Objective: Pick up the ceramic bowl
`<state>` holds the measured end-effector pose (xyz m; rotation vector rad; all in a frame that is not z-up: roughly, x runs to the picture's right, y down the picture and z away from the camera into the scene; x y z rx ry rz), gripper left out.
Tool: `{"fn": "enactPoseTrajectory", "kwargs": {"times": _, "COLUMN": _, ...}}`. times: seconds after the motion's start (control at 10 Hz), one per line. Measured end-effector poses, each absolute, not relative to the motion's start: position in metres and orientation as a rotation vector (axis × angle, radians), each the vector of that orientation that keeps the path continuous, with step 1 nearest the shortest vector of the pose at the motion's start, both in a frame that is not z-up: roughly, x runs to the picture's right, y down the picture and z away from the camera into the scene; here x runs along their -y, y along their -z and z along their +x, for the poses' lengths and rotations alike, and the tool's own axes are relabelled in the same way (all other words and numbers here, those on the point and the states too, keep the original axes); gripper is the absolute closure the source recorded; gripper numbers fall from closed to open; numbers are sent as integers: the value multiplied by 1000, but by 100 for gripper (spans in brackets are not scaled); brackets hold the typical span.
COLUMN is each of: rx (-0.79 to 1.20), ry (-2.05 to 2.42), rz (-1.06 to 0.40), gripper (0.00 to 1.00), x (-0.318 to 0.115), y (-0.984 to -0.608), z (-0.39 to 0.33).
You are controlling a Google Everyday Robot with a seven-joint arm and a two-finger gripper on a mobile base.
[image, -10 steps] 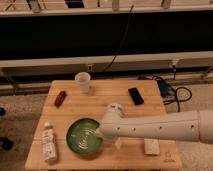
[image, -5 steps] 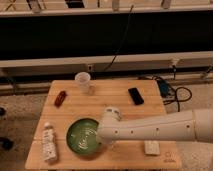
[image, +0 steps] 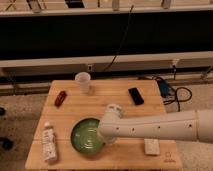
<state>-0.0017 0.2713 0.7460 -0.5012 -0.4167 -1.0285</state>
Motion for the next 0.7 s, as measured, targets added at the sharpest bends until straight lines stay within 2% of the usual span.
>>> {"fn": "enactPoseTrajectory", "kwargs": {"times": 0.7, "rx": 372, "ry": 1060, "rz": -473, "gripper": 100, "x": -251, "y": -735, "z": -3}}
